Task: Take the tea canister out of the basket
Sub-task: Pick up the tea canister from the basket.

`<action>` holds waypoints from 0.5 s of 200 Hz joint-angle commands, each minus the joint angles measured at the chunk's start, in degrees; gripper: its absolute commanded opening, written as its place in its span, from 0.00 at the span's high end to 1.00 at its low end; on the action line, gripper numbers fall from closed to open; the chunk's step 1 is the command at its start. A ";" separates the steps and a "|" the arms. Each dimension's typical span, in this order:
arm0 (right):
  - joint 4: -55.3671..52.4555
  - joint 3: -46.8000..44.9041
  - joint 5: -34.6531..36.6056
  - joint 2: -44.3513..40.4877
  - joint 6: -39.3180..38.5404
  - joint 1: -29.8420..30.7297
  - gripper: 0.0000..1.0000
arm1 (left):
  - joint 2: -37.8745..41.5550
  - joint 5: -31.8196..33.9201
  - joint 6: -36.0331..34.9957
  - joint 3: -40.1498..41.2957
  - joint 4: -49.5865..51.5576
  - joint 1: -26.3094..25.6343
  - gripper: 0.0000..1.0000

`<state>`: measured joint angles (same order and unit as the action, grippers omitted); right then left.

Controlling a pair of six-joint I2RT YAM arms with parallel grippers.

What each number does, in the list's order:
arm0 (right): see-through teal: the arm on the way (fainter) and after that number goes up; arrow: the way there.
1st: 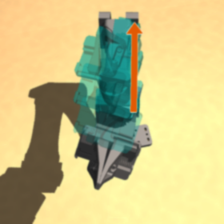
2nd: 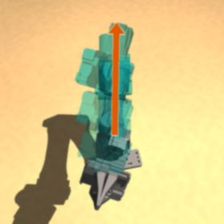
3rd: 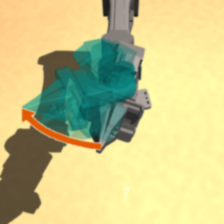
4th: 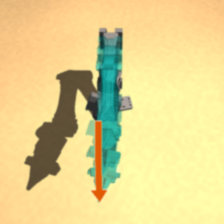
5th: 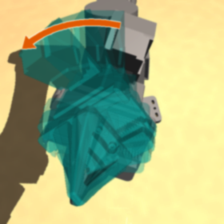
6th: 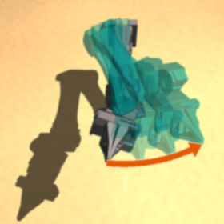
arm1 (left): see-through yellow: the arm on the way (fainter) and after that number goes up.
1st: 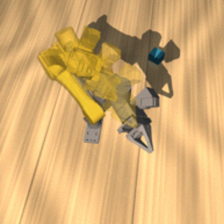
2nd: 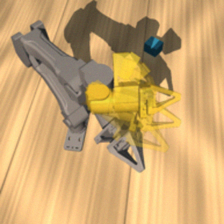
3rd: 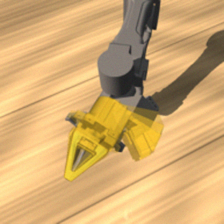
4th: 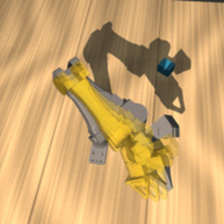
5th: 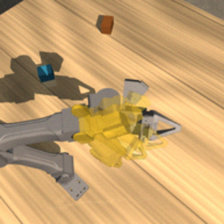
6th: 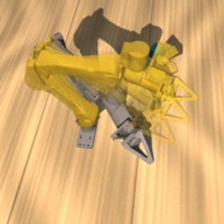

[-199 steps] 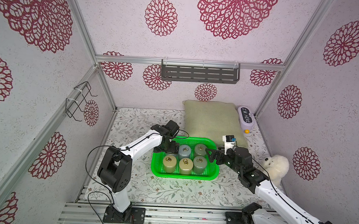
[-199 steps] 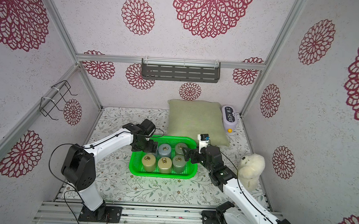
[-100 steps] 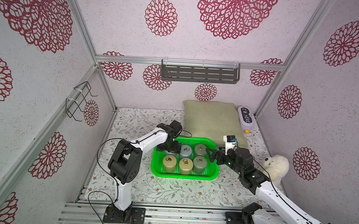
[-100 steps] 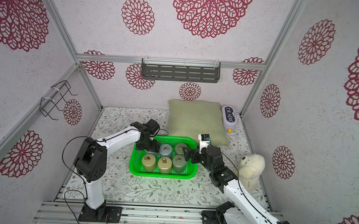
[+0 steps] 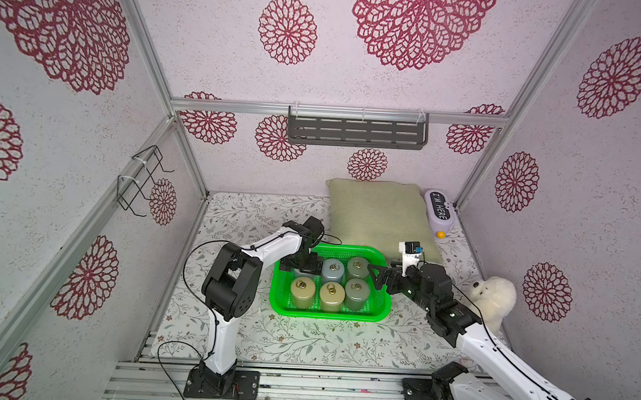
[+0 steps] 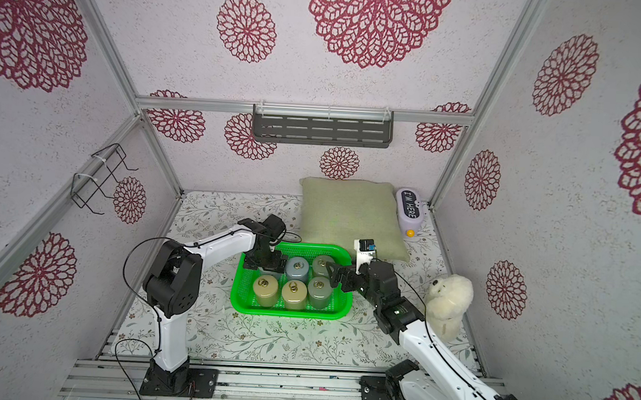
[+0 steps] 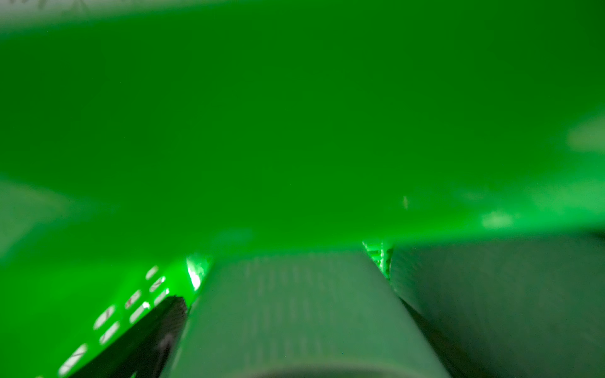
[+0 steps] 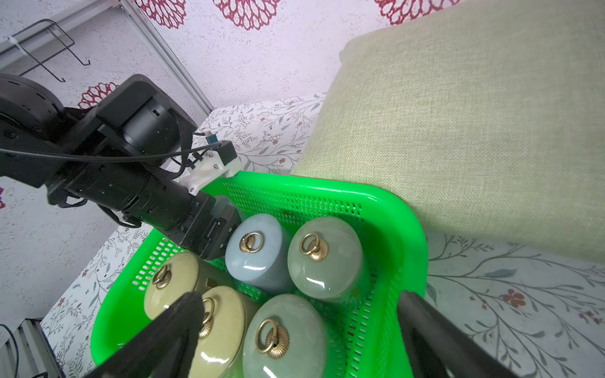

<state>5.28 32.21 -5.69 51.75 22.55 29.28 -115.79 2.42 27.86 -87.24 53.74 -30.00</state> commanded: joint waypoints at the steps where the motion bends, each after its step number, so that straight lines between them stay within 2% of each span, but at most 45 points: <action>1: 1.66 -0.83 1.12 -0.35 0.66 0.18 0.01 | -1.11 0.20 -0.53 -1.43 -0.20 0.62 0.05; 18: 1.75 -0.83 0.90 -0.16 0.64 0.16 0.01 | -1.27 0.28 -0.66 -2.29 0.21 0.60 0.06; 27: 1.80 -0.83 0.86 -0.07 0.66 0.22 0.01 | -1.50 0.15 -0.73 -2.92 0.65 0.64 0.12; 62: 1.75 -0.87 0.96 -0.05 0.66 0.20 0.01 | -0.66 0.07 0.00 -3.41 1.59 0.45 0.23; 100: 1.84 -0.83 0.86 0.11 0.65 0.14 0.01 | 2.67 0.75 0.84 -3.62 3.02 -0.06 0.26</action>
<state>5.32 32.21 -5.69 51.94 22.55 29.28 -116.81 2.44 27.86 -89.32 55.29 -29.87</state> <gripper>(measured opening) 0.992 0.861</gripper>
